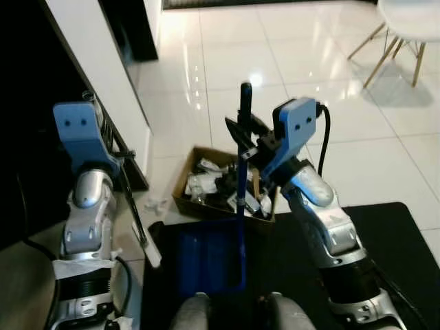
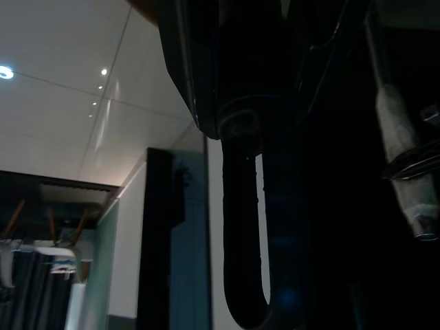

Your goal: Sweep floor

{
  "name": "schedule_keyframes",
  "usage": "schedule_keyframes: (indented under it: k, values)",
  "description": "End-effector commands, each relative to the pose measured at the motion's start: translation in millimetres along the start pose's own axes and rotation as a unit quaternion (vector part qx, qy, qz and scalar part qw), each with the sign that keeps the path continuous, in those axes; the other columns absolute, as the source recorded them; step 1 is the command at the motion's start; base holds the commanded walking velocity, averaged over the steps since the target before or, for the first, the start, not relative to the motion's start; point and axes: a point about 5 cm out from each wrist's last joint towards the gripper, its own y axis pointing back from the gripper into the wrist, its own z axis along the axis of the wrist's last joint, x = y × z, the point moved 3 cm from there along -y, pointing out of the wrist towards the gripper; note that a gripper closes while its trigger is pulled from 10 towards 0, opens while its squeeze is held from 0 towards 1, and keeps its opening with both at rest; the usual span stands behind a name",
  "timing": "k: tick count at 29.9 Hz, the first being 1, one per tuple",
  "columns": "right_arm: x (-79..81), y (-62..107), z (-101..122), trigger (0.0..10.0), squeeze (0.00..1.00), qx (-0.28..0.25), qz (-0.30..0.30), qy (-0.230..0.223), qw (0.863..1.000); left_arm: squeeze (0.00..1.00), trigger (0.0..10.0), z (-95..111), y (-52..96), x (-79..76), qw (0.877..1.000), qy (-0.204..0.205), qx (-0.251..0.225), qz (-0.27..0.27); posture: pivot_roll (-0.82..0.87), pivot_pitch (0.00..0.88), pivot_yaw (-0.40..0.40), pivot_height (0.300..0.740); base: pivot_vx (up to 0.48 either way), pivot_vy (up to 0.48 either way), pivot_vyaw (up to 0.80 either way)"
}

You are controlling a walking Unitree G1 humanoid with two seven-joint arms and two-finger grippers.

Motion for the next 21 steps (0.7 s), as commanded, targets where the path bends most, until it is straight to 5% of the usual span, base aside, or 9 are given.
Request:
schedule_keyframes:
  k: [1, 11, 21]
  values:
    - [0.6, 0.0, 5.4, 10.0, 0.0, -0.014, 0.001, 0.002, 1.0, 0.0, 10.0, 7.5, 0.3, 2.9, 1.0, -0.007, -0.016, 0.001, 0.05, 0.076, 0.018, 0.74, 0.0, 0.0, 0.0]
    - [-3.6, 3.2, -5.3, 10.0, 0.0, 0.006, -0.008, 0.011, 1.0, 0.0, 10.0, 4.7, -0.7, -1.0, 1.0, -0.004, -0.016, 0.0, 0.05, 0.089, 0.02, 0.74, 0.0, 0.0, 0.0]
    - [-10.0, 26.9, -31.7, 10.0, 0.0, 0.047, -0.042, 0.014, 0.998, 0.0, 10.0, 4.8, -9.1, -13.5, 1.0, -0.004, -0.016, -0.02, 0.04, 0.126, 0.051, 0.74, 0.0, 0.0, 0.0]
